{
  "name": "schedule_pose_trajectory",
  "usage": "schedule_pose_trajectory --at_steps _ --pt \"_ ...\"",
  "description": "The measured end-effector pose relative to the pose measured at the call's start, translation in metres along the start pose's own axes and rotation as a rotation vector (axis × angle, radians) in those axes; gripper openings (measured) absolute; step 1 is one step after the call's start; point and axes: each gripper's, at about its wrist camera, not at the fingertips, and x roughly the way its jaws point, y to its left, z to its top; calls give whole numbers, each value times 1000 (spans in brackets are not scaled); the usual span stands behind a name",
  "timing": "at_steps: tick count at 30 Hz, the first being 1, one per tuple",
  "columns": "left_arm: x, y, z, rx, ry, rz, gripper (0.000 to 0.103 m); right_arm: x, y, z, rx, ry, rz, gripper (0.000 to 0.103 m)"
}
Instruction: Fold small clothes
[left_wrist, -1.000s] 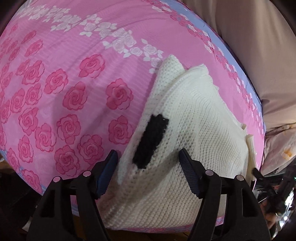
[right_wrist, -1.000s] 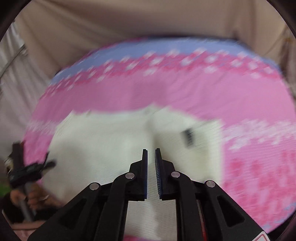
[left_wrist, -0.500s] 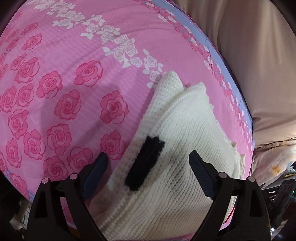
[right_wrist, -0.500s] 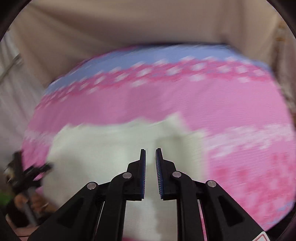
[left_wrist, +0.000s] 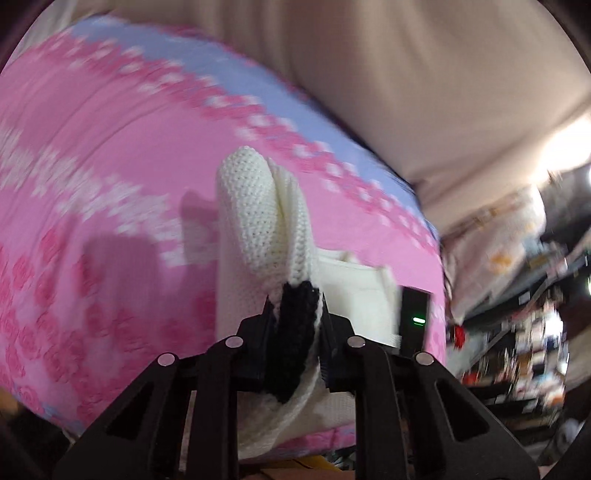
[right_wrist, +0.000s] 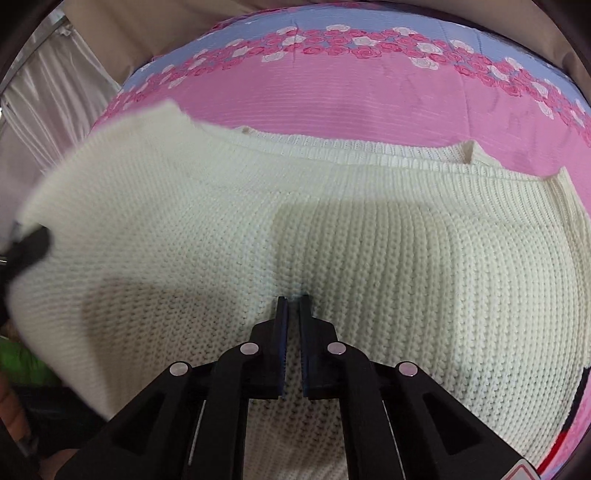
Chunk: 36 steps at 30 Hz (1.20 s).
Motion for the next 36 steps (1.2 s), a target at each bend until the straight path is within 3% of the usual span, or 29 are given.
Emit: schedule_pose_trajectory --at_steps 5,10,11,13,14,15,16,18,20,22,26,28,29,30,34,36 --pt "61 -85 -8 195 128 -52 19 -36 -39 -8 137 -70 62 3" --pt "137 -137 -46 388 285 51 26 -92 -121 -42 326 -180 32 10" --pt "138 -139 -51 389 288 51 27 -101 -137 -50 356 -191 11 16" --pt "121 -138 -50 376 234 4 45 -113 -161 -65 405 -202 -11 18" --pt "105 -132 -44 353 188 10 71 -120 -170 -71 425 -208 -6 18" --pt "93 -125 -39 328 147 27 82 -126 -178 -77 452 -220 11 23" --pt "81 -116 -34 299 106 36 82 -130 -180 -80 472 -229 29 28" --pt "61 -92 -23 228 76 59 83 -134 -184 -82 510 -242 80 53" --pt "48 -67 -17 149 66 91 83 -129 -178 -79 537 -236 162 65" --pt "40 -44 -14 91 58 120 83 -114 -169 -71 565 -202 236 70" --pt "29 -26 -21 58 40 157 83 -83 -144 -60 553 -78 251 71" --pt "26 -26 -27 62 47 160 83 -73 -125 -50 501 -34 238 63" --pt "25 -28 -28 68 49 157 83 -73 -115 -44 465 -34 224 32" --pt "25 -32 -29 77 48 153 83 -77 -106 -39 420 -48 215 22" --pt "16 -45 -29 134 31 124 87 -141 -102 -18 344 -243 311 18" --pt "24 -49 -31 144 55 114 87 -168 -123 -18 356 -321 263 18"
